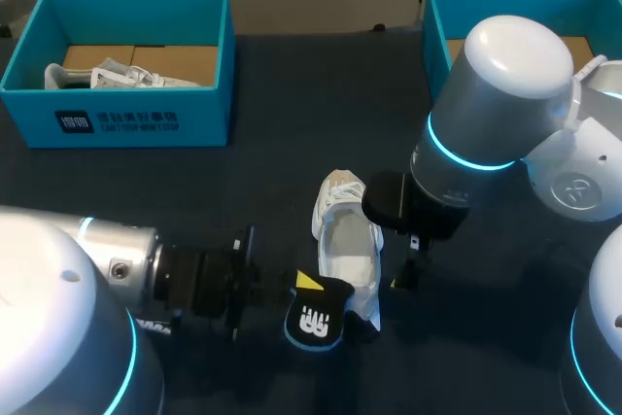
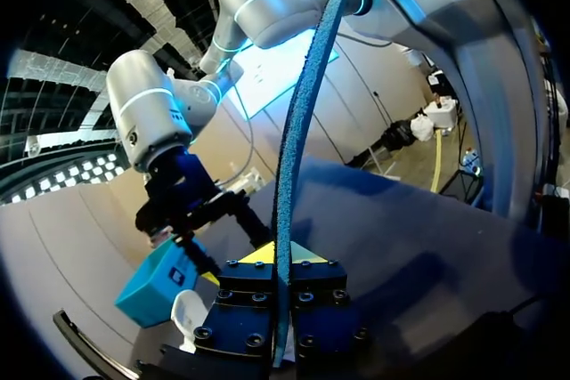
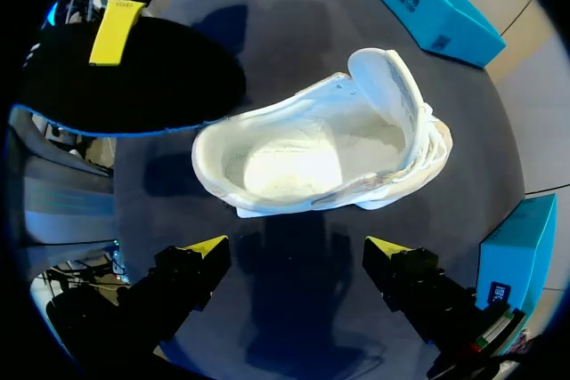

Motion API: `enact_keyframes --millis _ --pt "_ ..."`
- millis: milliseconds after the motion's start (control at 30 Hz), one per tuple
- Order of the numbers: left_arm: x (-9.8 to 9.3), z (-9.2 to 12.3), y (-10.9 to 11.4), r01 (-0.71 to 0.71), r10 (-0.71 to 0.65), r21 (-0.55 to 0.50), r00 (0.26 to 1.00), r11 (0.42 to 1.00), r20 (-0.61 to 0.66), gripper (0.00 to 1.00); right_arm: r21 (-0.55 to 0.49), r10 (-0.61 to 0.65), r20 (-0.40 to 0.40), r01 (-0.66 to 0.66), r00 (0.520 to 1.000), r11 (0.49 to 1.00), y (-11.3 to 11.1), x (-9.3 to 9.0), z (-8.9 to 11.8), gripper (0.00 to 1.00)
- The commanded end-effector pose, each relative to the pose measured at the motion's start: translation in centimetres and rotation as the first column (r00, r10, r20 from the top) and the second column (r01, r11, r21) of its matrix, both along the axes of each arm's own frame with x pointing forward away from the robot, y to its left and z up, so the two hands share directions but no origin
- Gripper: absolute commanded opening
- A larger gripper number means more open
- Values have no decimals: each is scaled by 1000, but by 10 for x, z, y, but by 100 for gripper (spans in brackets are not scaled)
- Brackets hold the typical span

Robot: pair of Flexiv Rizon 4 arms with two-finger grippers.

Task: Take the shoe out of the shoebox, open the shoe tongue, remove and reinsert the insole, then place the shoe into the shoebox

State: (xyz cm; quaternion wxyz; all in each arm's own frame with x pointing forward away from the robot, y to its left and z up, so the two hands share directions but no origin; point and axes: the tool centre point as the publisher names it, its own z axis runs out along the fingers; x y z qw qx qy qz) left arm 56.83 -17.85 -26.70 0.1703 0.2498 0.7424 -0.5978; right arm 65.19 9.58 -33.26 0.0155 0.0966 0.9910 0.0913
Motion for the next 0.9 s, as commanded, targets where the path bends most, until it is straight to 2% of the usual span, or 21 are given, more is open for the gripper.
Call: enact_keyframes --millis 33,533,900 --pt "8 -5 -9 -2 2 8 1000 1000 -12 0 -1 -1 2 1 1000 1000 0 -1 -1 100" --pt "22 -17 -14 -28 28 34 1000 999 4 0 -1 -1 2 1 1000 1000 0 -1 -1 100" --pt "24 -11 -9 -37 37 29 999 999 13 0 -1 -1 2 1 1000 1000 0 -1 -1 100"
